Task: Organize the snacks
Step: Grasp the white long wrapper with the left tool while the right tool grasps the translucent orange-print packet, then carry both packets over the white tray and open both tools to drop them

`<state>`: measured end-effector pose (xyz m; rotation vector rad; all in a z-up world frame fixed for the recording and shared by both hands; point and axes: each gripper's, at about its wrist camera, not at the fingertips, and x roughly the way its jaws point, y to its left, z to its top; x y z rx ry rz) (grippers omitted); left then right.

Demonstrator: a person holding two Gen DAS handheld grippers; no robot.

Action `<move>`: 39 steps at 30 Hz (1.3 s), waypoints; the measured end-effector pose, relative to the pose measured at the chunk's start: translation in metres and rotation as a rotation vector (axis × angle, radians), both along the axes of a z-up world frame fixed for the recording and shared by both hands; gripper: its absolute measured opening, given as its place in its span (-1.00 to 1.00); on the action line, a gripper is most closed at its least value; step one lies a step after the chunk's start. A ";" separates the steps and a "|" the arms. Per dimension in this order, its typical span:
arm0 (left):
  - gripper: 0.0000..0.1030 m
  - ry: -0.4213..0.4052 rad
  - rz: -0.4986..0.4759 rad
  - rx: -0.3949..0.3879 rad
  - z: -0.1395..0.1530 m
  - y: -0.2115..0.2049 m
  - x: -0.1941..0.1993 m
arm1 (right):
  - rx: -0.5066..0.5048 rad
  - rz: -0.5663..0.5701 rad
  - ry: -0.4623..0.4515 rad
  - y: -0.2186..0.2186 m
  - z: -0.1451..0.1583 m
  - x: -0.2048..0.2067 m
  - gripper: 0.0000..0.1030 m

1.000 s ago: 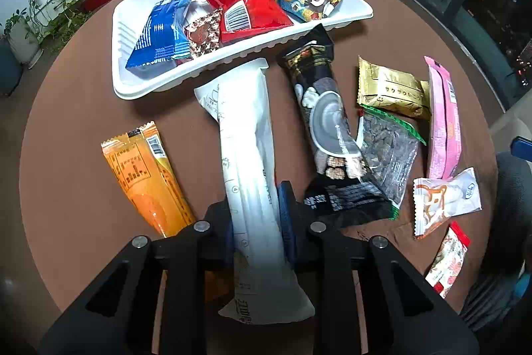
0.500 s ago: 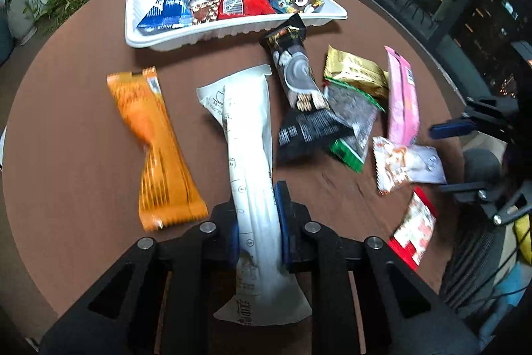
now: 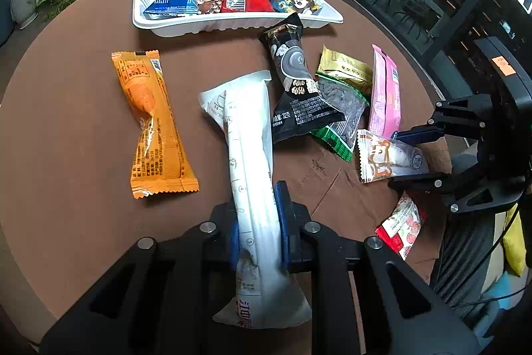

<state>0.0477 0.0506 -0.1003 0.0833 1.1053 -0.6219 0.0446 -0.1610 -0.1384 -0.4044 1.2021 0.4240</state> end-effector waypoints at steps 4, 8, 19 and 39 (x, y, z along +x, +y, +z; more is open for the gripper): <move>-0.69 -0.002 0.004 -0.010 0.000 0.002 -0.001 | -0.004 -0.005 -0.002 0.003 0.000 0.001 -0.39; -0.69 -0.004 0.005 -0.018 0.000 0.004 -0.003 | 0.020 -0.023 0.000 0.004 0.000 0.001 -0.48; -0.69 -0.005 0.022 -0.080 0.009 0.013 -0.010 | 0.213 -0.081 -0.046 -0.008 0.027 -0.011 -0.51; -0.73 -0.042 0.054 -0.124 0.021 0.024 -0.015 | 0.482 -0.173 -0.130 -0.032 0.061 -0.022 -0.51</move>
